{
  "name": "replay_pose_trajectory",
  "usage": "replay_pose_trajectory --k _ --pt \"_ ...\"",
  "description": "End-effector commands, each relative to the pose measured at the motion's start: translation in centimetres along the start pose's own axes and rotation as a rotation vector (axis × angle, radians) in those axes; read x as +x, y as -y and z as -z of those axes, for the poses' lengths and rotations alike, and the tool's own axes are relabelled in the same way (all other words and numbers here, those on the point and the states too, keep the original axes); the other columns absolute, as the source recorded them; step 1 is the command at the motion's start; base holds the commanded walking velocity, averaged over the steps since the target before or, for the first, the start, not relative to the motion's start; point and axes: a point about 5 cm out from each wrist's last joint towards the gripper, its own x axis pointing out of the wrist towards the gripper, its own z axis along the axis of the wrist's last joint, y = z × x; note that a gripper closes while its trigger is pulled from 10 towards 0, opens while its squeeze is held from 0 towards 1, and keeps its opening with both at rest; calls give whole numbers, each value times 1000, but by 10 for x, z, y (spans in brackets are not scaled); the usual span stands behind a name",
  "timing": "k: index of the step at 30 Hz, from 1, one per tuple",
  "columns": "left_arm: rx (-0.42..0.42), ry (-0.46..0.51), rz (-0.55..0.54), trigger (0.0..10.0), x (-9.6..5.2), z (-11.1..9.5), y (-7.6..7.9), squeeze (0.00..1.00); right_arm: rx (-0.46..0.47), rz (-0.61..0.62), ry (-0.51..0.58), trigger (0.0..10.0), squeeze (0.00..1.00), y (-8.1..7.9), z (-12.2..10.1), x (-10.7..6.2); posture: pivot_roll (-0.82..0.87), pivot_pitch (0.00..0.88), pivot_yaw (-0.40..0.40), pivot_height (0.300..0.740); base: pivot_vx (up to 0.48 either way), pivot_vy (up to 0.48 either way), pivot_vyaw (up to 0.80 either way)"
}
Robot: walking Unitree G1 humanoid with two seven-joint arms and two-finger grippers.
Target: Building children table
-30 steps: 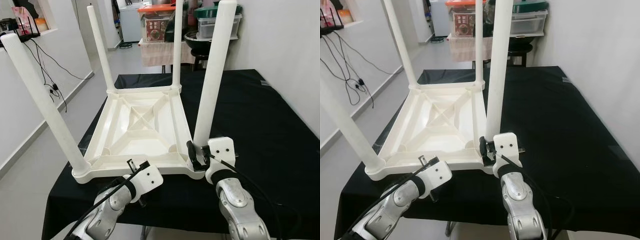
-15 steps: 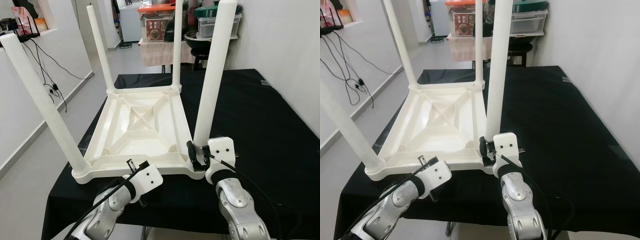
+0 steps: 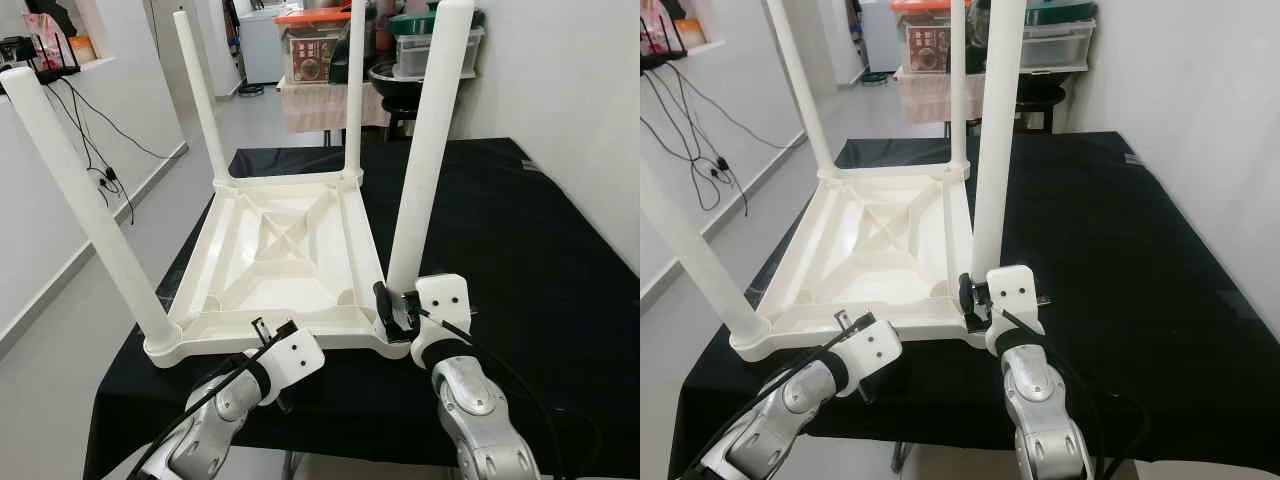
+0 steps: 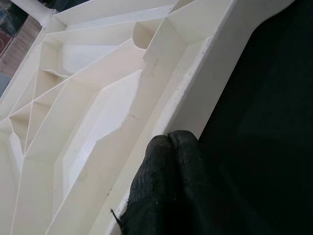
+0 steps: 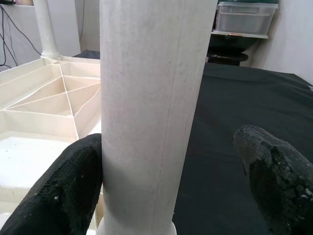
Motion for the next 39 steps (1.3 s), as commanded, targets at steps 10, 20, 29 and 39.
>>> replay_pose_trajectory --k 10,20,29,39 --pt "8 -23 -3 10000 -3 6 -3 0 0 11 -19 10000 0 0 3 -1 -129 0 43 740 0 0 0" --pt "8 -25 -3 10000 -2 7 -3 0 1 10 -26 10000 0 0 4 -1 -135 0 37 740 0 0 0" --pt "8 -25 -4 10000 -2 7 -2 0 -1 10 -31 10000 0 0 5 -1 -137 0 40 740 0 0 0" --pt "7 -26 -3 10000 -2 7 -3 0 -2 10 -30 10000 0 1 5 0 -128 0 40 740 0 0 0"
